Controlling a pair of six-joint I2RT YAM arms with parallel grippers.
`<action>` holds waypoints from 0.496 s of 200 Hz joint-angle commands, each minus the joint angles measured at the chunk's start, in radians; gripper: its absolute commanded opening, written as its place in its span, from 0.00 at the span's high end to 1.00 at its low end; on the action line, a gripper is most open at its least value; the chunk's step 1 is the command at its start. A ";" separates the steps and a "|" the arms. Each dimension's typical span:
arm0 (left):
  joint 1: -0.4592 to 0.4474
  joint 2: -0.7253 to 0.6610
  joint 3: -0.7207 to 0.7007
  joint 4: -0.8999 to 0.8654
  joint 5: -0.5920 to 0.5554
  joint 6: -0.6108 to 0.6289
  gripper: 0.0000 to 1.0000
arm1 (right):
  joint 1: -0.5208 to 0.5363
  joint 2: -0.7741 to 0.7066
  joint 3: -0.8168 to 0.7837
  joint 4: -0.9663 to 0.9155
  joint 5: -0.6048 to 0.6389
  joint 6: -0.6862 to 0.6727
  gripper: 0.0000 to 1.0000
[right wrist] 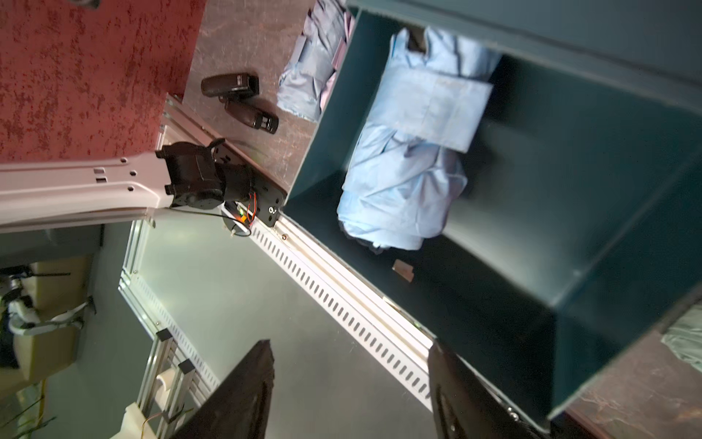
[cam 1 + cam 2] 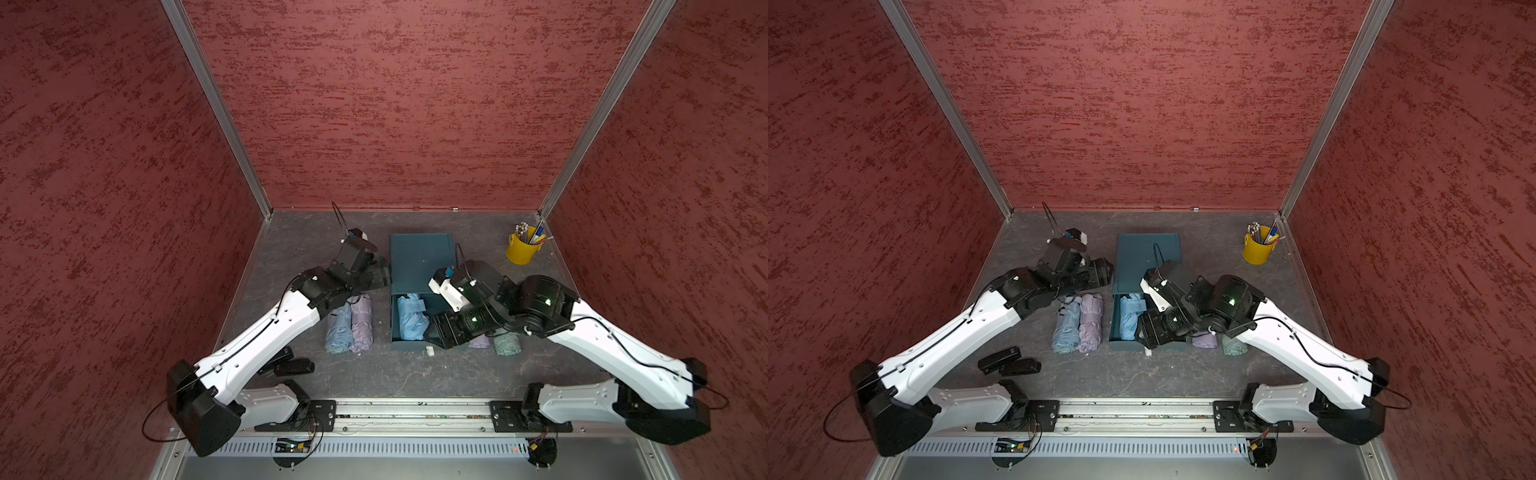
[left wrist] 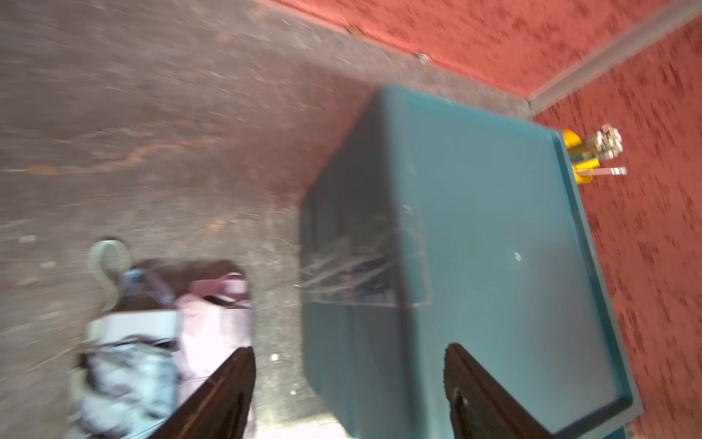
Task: Place the umbrella in the drawer by color
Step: Place the umbrella in the drawer, then pick up the umbrella from the center of the board.
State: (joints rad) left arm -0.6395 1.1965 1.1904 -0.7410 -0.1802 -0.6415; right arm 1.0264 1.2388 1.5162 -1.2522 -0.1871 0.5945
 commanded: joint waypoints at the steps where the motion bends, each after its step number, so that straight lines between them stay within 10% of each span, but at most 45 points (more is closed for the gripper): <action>1: 0.079 -0.088 -0.028 -0.165 -0.071 -0.017 0.22 | 0.008 -0.039 0.027 0.039 0.110 0.024 0.34; 29: 0.158 -0.134 -0.155 -0.186 -0.025 -0.004 0.39 | 0.008 -0.061 0.018 0.130 0.129 0.033 0.35; 99: 0.079 0.059 -0.244 -0.138 -0.110 0.008 0.43 | 0.008 -0.061 -0.024 0.251 0.130 0.066 0.36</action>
State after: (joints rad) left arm -0.5419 1.2224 0.9409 -0.8906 -0.2256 -0.6456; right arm 1.0267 1.1927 1.5150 -1.0714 -0.0849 0.6384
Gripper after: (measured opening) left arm 0.591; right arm 0.637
